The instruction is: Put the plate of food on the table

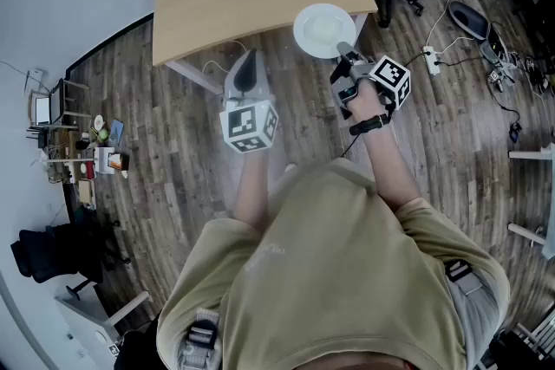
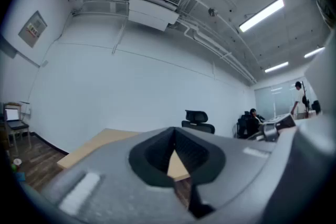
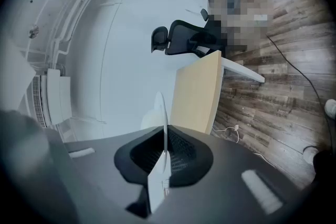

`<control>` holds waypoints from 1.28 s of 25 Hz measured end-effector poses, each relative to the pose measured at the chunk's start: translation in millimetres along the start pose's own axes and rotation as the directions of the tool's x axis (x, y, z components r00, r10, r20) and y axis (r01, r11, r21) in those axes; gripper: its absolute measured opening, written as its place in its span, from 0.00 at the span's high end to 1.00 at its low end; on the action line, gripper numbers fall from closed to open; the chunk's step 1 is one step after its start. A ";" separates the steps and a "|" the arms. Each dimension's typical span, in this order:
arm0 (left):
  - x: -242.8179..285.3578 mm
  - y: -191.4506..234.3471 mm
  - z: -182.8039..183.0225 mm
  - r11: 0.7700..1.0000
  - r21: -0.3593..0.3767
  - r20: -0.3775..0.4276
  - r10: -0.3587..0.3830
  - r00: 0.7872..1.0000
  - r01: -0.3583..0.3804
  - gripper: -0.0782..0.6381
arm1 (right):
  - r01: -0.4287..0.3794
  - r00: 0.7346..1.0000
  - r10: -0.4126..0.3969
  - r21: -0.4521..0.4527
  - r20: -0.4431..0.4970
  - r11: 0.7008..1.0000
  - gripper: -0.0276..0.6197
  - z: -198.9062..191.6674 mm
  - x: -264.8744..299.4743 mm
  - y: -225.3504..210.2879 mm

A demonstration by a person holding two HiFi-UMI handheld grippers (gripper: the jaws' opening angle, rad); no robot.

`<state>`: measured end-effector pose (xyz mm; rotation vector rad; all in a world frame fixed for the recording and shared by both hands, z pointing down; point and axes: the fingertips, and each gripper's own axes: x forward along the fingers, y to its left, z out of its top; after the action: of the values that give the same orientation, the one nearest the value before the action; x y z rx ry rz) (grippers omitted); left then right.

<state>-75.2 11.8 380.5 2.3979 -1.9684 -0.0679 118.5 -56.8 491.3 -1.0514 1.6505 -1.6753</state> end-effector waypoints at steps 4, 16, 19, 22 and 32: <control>0.6 3.7 -2.9 1.000 0.011 -0.004 0.013 1.000 -0.013 0.89 | -0.038 0.999 0.038 0.001 0.008 0.999 0.93 1.0 2.2 6.3; 7.7 -6.8 -11.5 1.000 0.027 -0.037 0.005 0.999 -0.004 0.89 | -0.029 1.000 0.029 0.012 -0.011 1.000 0.93 3.4 2.2 -1.3; 3.7 -2.1 -11.8 1.000 0.029 -0.039 0.004 0.999 -0.003 0.89 | -0.022 1.000 0.022 0.013 -0.009 1.000 0.93 -4.3 3.4 -0.3; 0.1 2.3 -9.2 0.999 0.032 -0.032 0.009 0.999 -0.008 0.89 | -0.023 1.000 0.023 0.011 -0.001 1.000 0.93 -8.0 3.3 1.2; -43.5 52.1 -12.0 0.999 0.013 -0.006 0.030 1.000 -0.030 0.89 | -0.019 0.999 0.019 0.017 0.031 1.000 0.93 -64.6 6.0 -2.0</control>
<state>-134.0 44.3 395.9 2.3725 -2.0076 -0.0469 61.7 -26.0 498.3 -1.0451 1.6184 -1.6502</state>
